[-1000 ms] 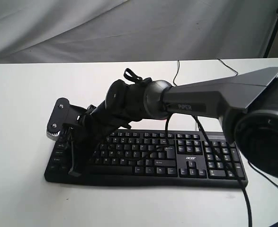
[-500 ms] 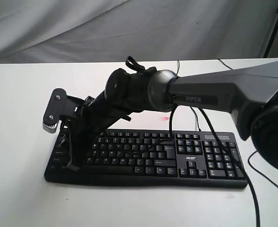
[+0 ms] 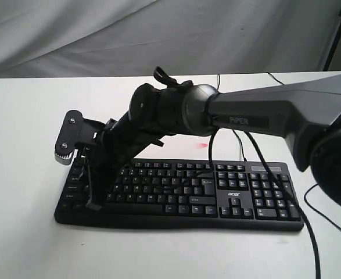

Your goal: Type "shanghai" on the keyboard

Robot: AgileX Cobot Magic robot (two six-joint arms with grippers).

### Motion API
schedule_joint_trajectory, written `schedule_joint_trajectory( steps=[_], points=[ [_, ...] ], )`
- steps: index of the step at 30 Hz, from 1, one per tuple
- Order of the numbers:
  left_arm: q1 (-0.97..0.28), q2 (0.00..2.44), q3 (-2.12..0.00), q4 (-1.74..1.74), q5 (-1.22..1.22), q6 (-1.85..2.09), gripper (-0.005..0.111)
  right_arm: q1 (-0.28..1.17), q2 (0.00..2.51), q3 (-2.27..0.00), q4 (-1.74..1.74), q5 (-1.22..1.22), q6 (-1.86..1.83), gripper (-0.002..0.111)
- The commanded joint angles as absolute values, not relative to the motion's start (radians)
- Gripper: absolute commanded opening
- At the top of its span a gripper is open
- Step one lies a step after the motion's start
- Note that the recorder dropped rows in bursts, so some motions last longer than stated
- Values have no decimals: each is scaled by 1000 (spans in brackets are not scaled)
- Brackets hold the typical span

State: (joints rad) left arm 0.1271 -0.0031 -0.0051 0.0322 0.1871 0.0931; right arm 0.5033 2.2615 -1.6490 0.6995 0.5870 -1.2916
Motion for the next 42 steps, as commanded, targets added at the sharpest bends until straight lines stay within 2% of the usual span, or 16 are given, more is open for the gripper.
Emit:
schedule_joint_trajectory(
  steps=[1, 11, 23, 29, 32, 42],
  points=[
    [123, 0, 0, 32, 184, 90, 1, 479, 2235, -1653, 677, 642, -1274, 0],
    [123, 0, 0, 32, 184, 90, 1, 430, 2210, -1632, 677, 736, -1283, 0],
    [123, 0, 0, 32, 184, 90, 1, 393, 2054, -1365, 658, 623, -1333, 0],
    [123, 0, 0, 32, 184, 90, 1, 345, 2017, -1257, 815, 593, -1502, 0],
    [123, 0, 0, 32, 184, 90, 1, 339, 2017, -1246, 940, 611, -1592, 0],
    [123, 0, 0, 32, 184, 90, 1, 339, 2017, -1241, 945, 617, -1596, 0]
  ],
)
